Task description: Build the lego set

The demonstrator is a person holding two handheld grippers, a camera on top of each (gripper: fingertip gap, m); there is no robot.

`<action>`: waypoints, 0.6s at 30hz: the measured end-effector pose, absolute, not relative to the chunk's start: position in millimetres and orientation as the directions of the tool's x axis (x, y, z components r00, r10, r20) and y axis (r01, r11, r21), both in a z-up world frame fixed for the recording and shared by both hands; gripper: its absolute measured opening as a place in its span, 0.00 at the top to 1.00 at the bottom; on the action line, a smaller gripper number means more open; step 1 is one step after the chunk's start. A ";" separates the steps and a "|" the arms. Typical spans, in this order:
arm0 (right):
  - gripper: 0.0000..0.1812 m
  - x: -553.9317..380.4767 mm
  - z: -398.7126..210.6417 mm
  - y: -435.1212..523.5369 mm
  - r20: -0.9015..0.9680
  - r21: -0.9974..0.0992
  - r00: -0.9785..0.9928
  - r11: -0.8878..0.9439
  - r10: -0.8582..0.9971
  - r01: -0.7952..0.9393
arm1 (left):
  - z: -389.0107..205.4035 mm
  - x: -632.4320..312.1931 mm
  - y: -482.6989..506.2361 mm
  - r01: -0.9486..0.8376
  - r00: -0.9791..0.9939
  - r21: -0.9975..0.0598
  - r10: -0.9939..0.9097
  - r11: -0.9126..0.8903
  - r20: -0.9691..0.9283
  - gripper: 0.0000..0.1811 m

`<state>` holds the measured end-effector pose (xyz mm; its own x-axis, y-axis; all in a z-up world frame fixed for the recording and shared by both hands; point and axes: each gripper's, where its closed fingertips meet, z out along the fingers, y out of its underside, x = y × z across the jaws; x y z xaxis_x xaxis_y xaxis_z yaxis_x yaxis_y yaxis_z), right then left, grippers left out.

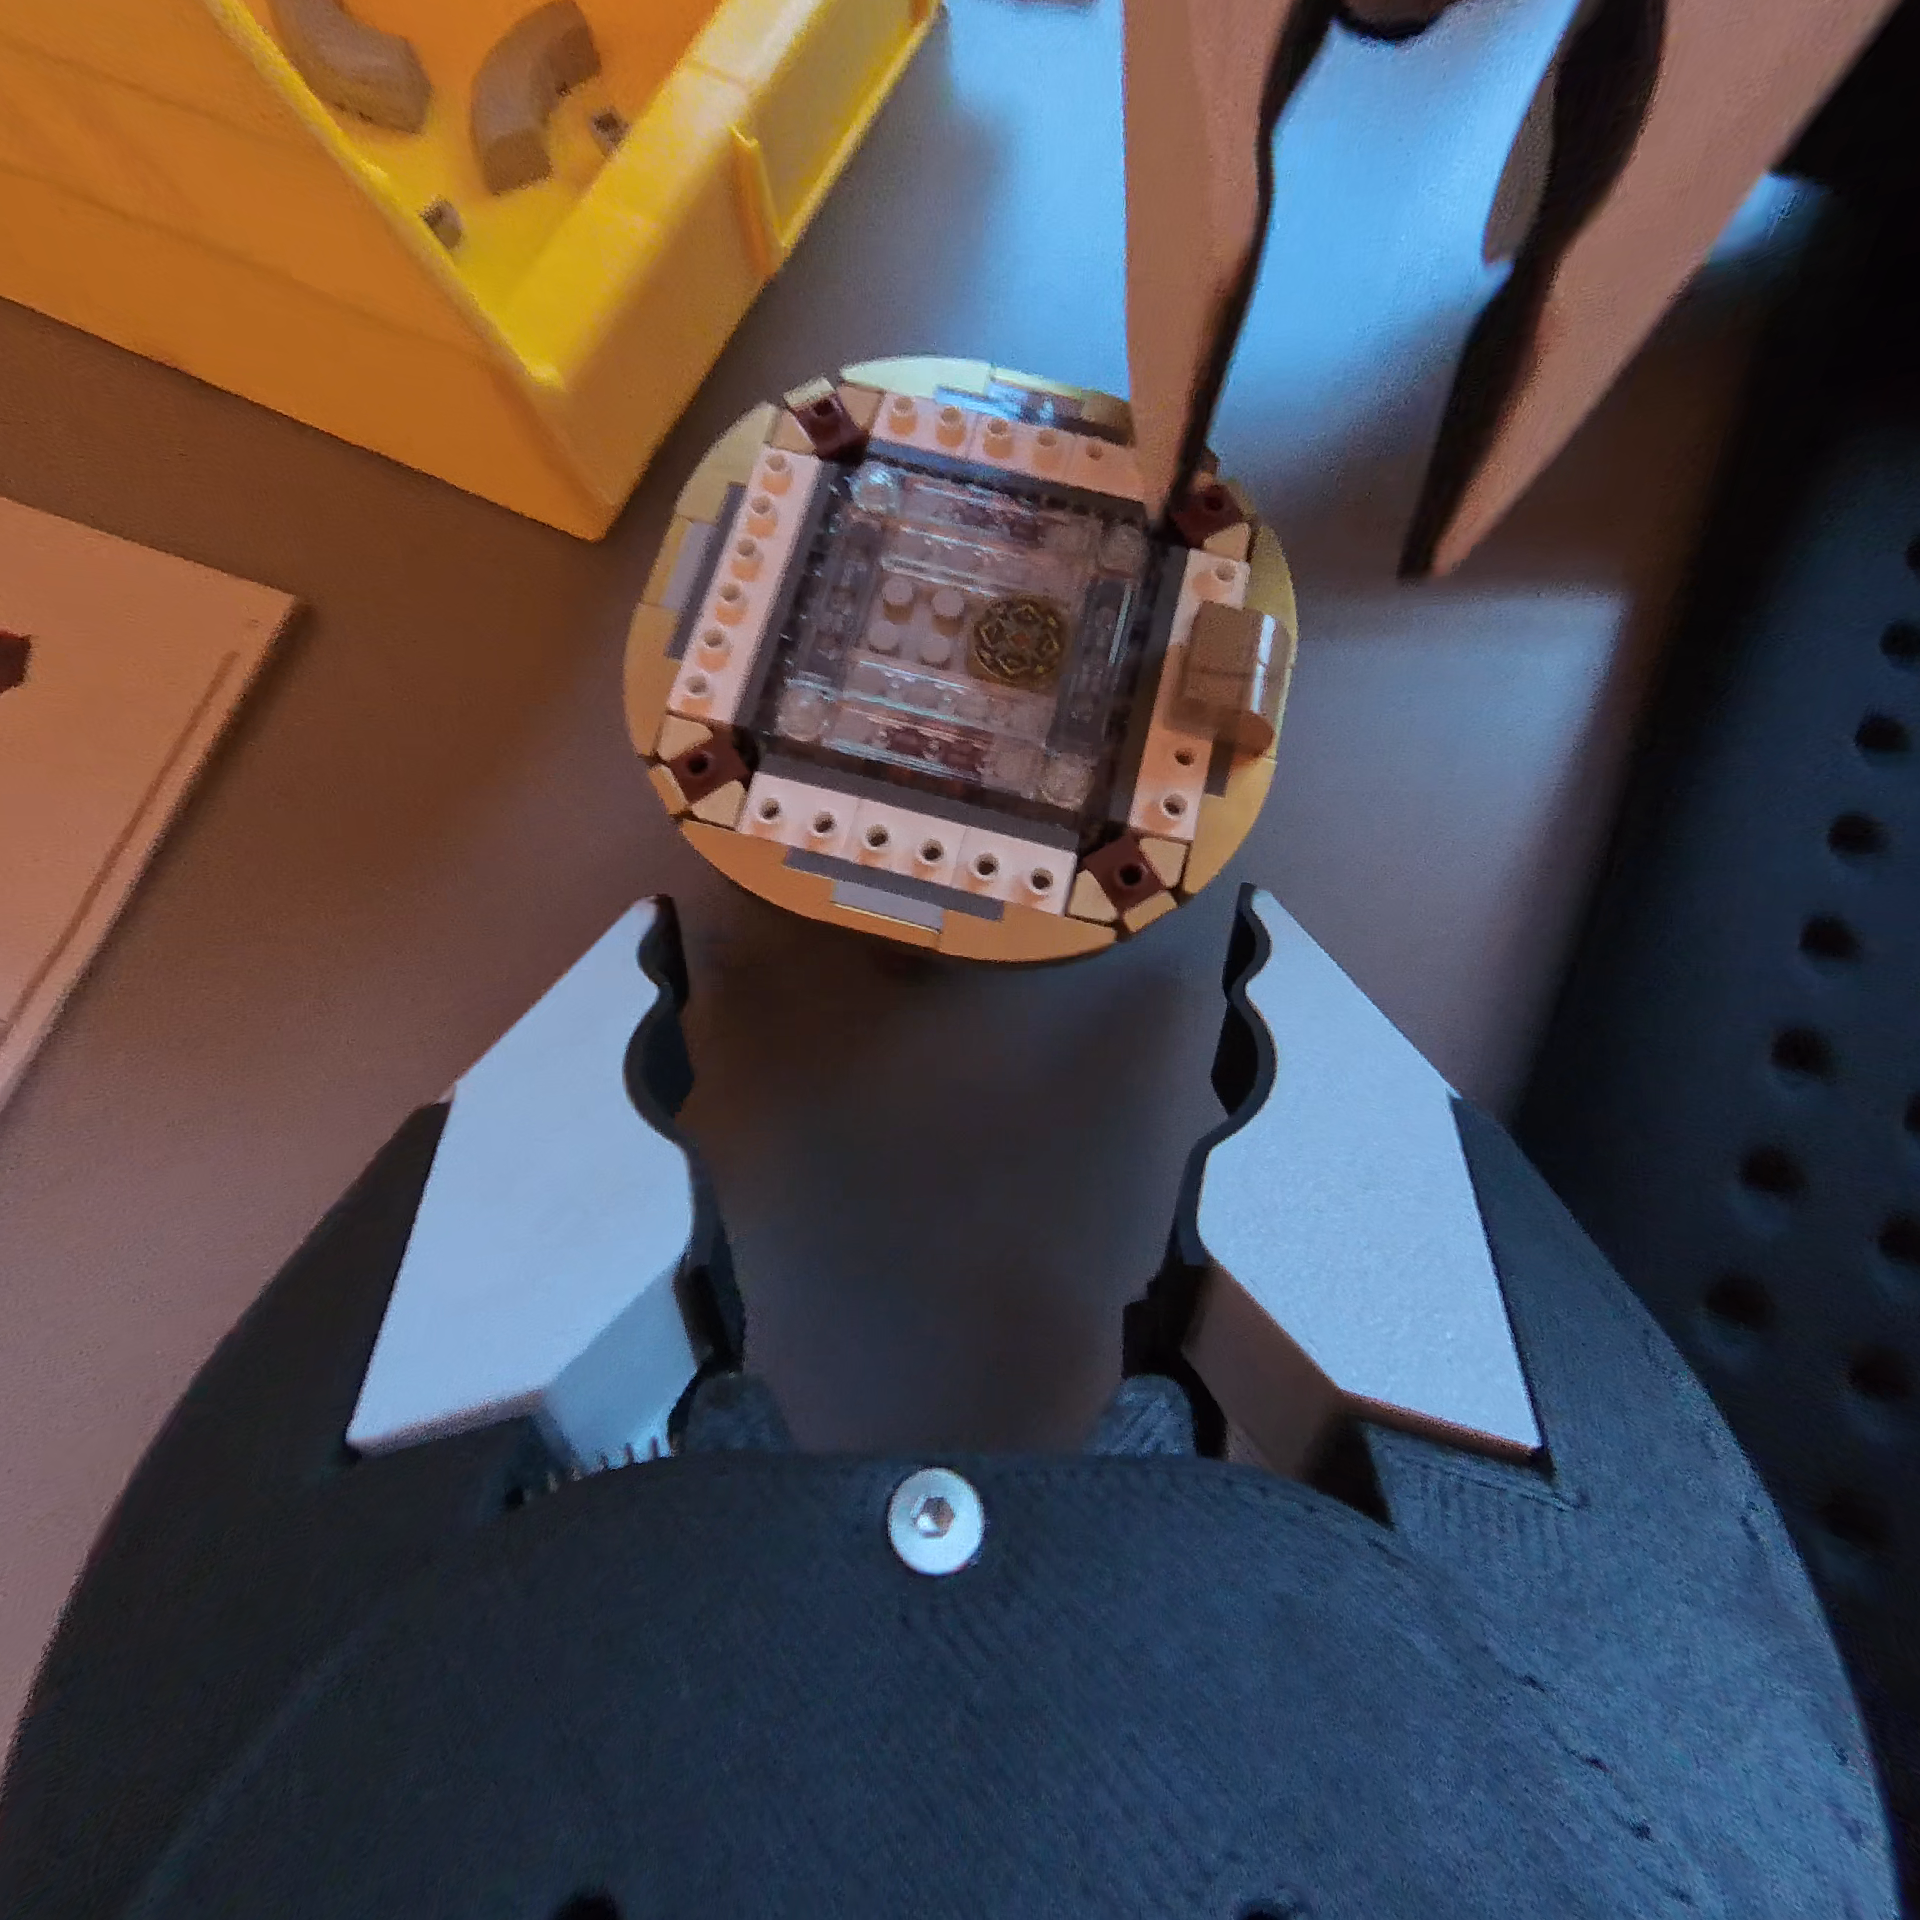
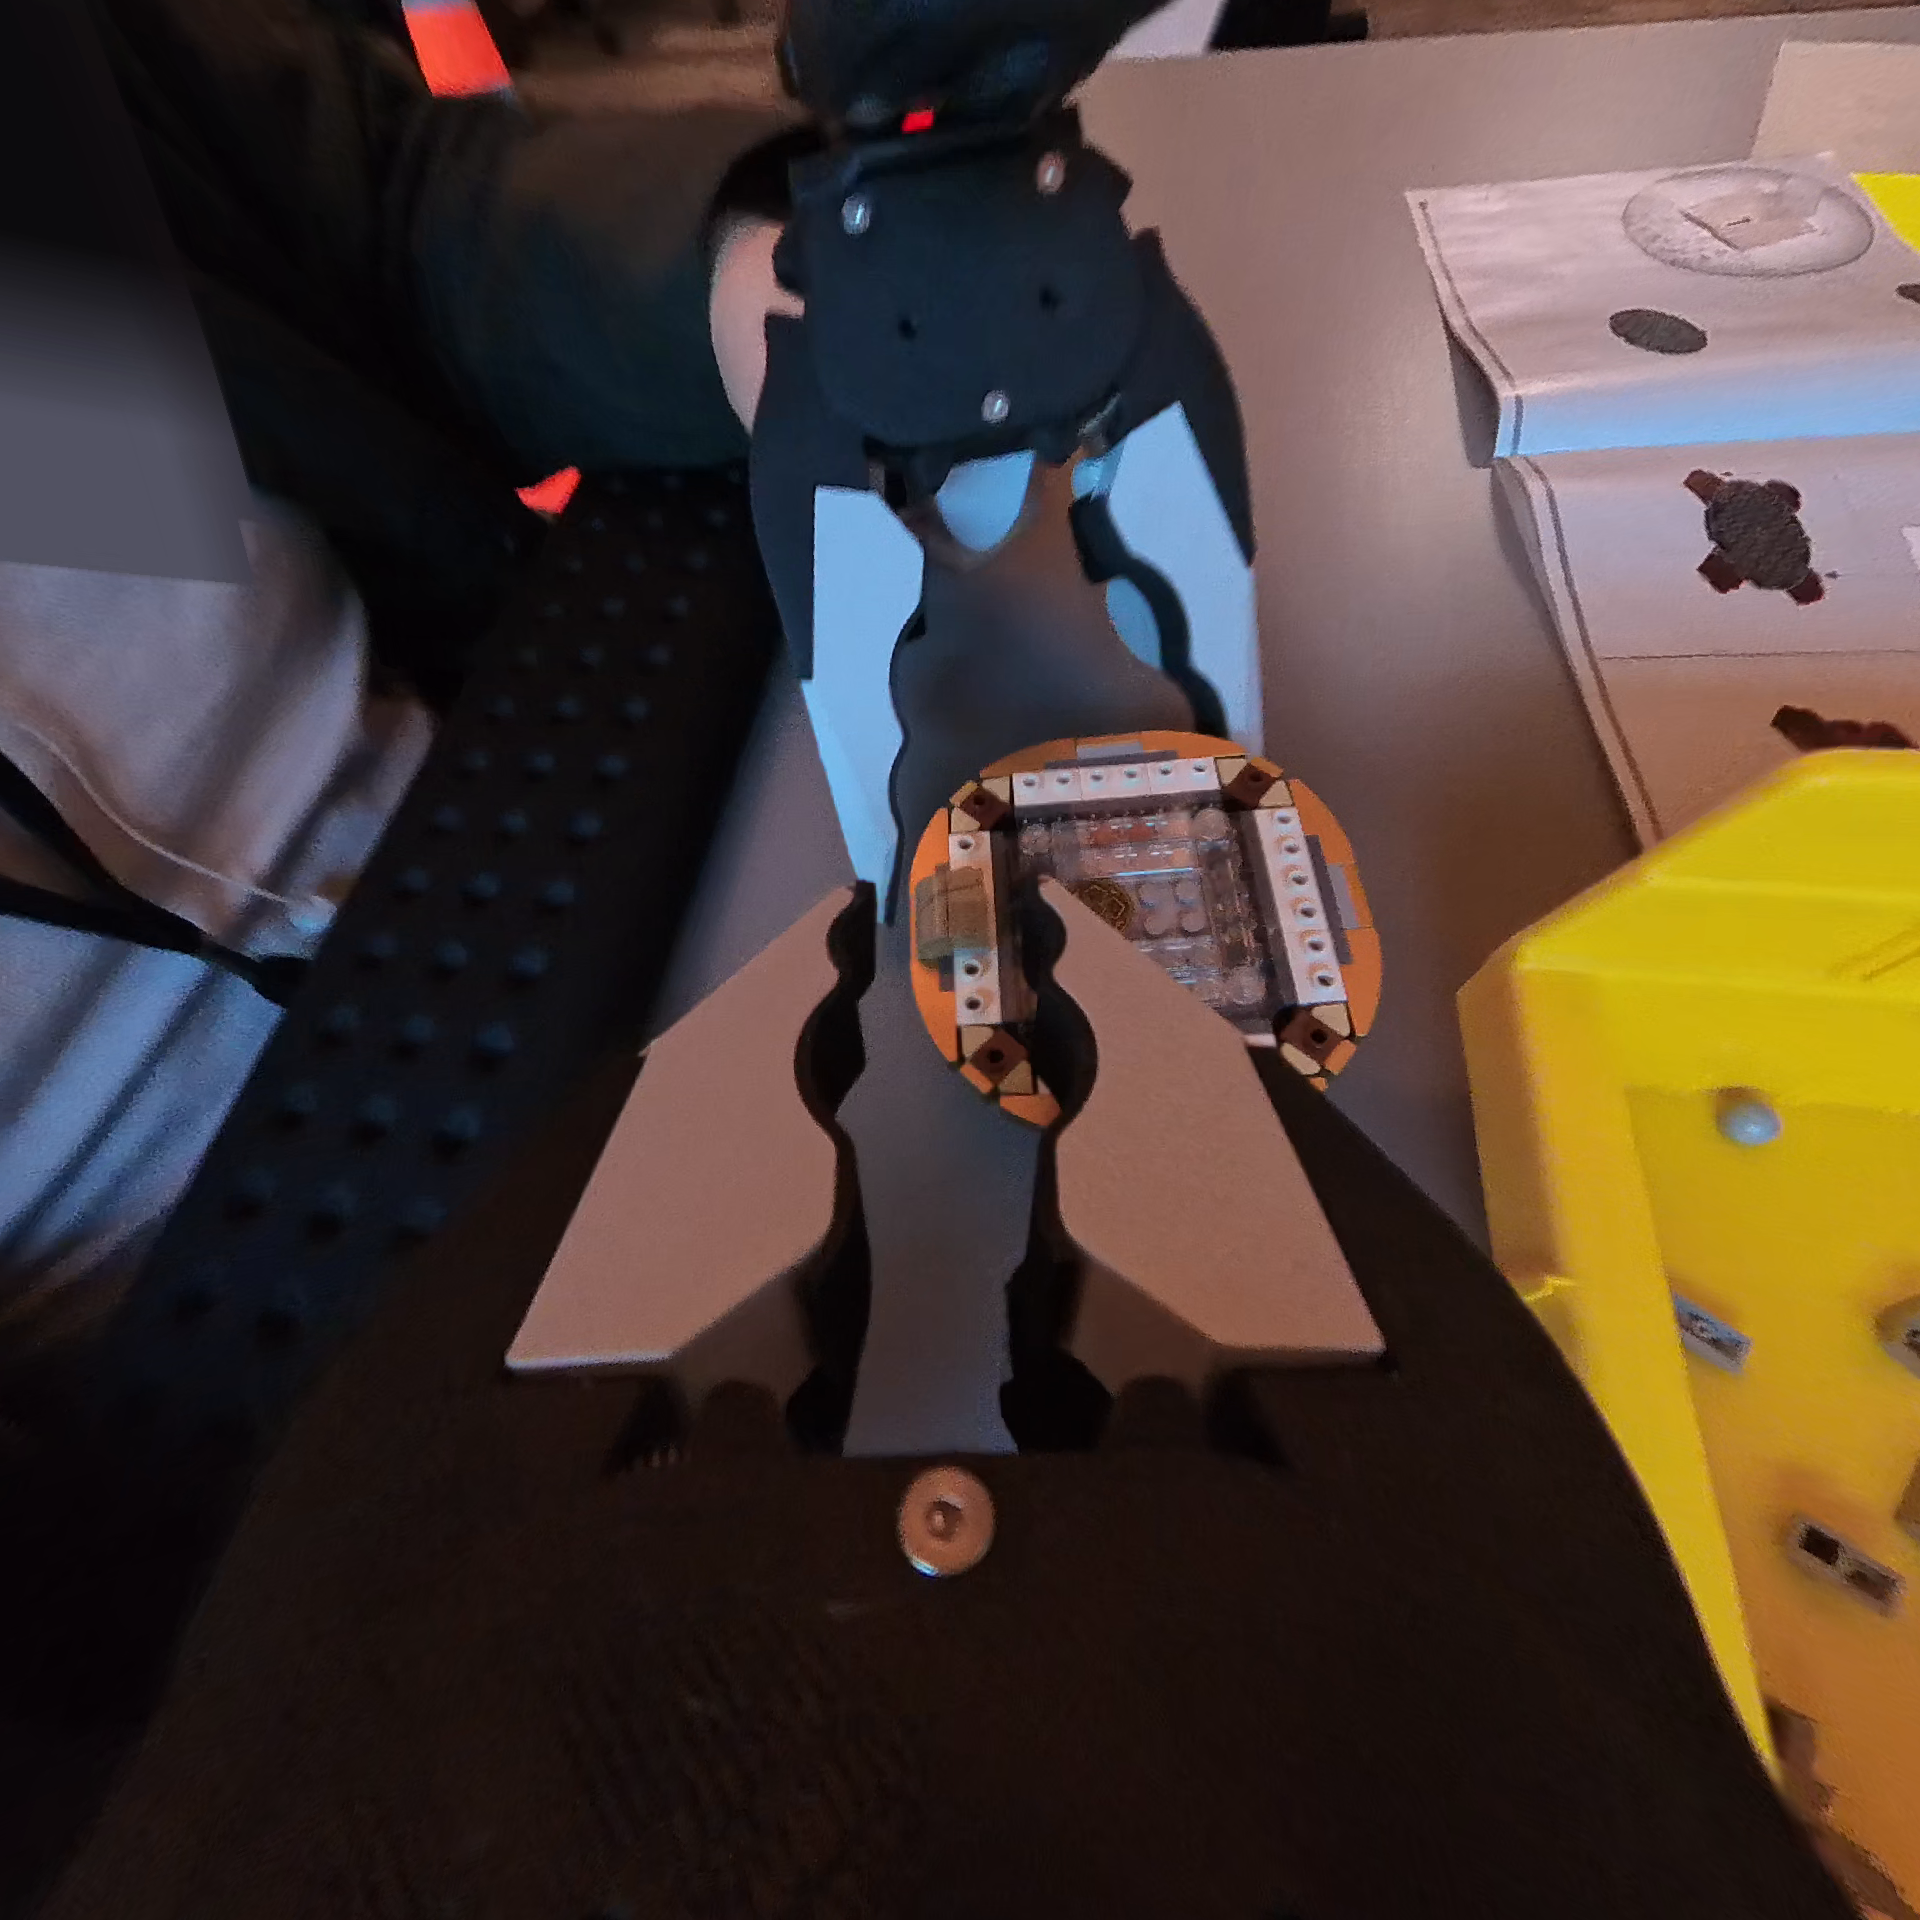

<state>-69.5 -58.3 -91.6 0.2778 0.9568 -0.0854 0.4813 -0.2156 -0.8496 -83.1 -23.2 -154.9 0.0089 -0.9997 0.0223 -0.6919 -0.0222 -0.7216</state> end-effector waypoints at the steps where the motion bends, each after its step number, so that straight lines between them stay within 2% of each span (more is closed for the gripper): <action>1: 0.86 -71.1 -94.2 -59.4 -0.056 -0.844 0.270 -0.190 0.961 0.501 | -151.2 -80.3 -21.1 -0.673 0.007 -0.740 -1.000 -0.018 0.018 0.41; 6: 0.85 -76.7 -104.0 -53.1 -0.023 -0.839 0.278 -0.170 0.960 0.516 | -150.2 -72.0 -24.5 -0.636 -0.080 -0.772 -0.996 0.018 0.042 0.36; 11: 0.85 -75.7 -109.5 -45.3 -0.046 -0.845 0.303 -0.199 0.952 0.497 | -152.1 -65.0 -22.8 -0.623 -0.095 -0.778 -0.995 0.081 -0.027 0.36; 17: 0.85 -78.7 -106.2 -36.9 -0.115 -0.880 0.325 -0.248 0.939 0.405 | -156.5 -64.8 -13.4 -0.629 -0.065 -0.765 -0.990 0.139 -0.126 0.43; 18: 0.90 -76.2 -103.9 -30.4 -0.112 -0.890 0.355 -0.252 0.928 0.380 | -156.6 -64.9 -14.7 -0.629 -0.069 -0.765 -0.990 0.140 -0.125 0.43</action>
